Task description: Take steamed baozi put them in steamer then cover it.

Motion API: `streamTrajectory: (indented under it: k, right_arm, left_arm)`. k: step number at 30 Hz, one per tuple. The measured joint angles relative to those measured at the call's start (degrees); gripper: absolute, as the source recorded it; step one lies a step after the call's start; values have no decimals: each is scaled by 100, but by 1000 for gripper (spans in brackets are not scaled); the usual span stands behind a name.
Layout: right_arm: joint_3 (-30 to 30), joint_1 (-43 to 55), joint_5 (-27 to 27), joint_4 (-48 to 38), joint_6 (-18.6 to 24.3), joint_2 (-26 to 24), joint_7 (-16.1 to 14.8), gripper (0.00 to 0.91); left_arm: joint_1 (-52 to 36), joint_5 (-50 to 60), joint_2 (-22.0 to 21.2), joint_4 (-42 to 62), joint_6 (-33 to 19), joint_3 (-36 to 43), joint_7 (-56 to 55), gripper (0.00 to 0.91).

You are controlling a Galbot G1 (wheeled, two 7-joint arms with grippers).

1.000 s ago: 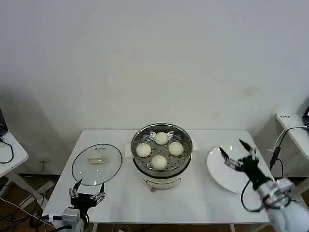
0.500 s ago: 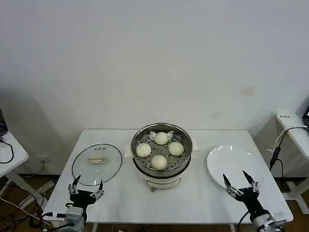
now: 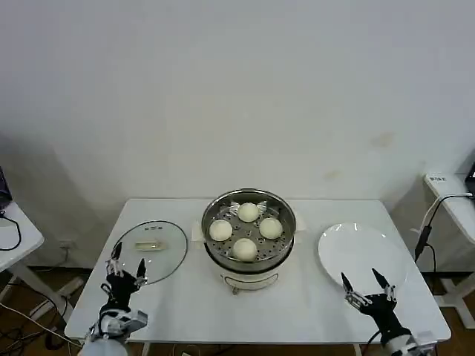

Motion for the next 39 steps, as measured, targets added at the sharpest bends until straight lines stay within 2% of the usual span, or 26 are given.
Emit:
streamTrajectory:
  k: [7,17,39]
  right_arm:
    - [39,-6,-16,30,-14,14,12,907]
    - [103,-20,-38,44,-15,87,6,907]
    - [17,-3,-212,-21,21,184,-32,907]
  left_arm:
    - [-505,1042,197,768,-300,248,-14,907]
    - [-1048,2000,237,1554,-511,348,-63,907]
    - [-1937,2750,119,2693,-446,353,-127,907]
